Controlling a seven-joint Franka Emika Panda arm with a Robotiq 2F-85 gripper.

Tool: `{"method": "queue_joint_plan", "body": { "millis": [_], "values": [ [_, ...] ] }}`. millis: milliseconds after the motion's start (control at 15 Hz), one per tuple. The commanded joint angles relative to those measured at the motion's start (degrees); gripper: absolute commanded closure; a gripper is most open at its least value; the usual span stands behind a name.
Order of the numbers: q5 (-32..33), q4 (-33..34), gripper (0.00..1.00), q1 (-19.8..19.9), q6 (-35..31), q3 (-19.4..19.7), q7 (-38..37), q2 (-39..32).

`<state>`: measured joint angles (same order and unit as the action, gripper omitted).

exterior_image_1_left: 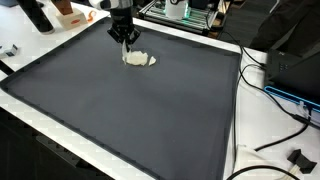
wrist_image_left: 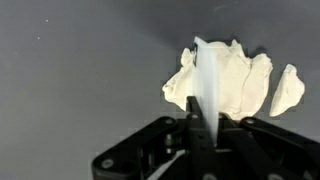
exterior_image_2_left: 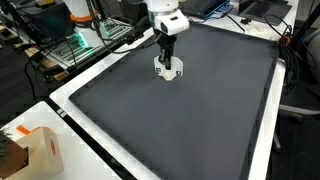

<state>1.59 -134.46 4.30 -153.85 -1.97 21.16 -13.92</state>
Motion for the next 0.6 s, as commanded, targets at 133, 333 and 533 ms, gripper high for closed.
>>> {"method": "queue_joint_plan", "body": {
  "millis": [133,333,533],
  "values": [
    [-3.59,1.15,0.99,1.51,2.26,-1.38,2.23,-1.99],
    [-2.83,1.77,0.99,1.30,3.62,-0.64,1.16,-2.58],
    [-2.93,1.15,0.99,1.65,5.15,-0.55,1.59,-2.41]
  ]
}}
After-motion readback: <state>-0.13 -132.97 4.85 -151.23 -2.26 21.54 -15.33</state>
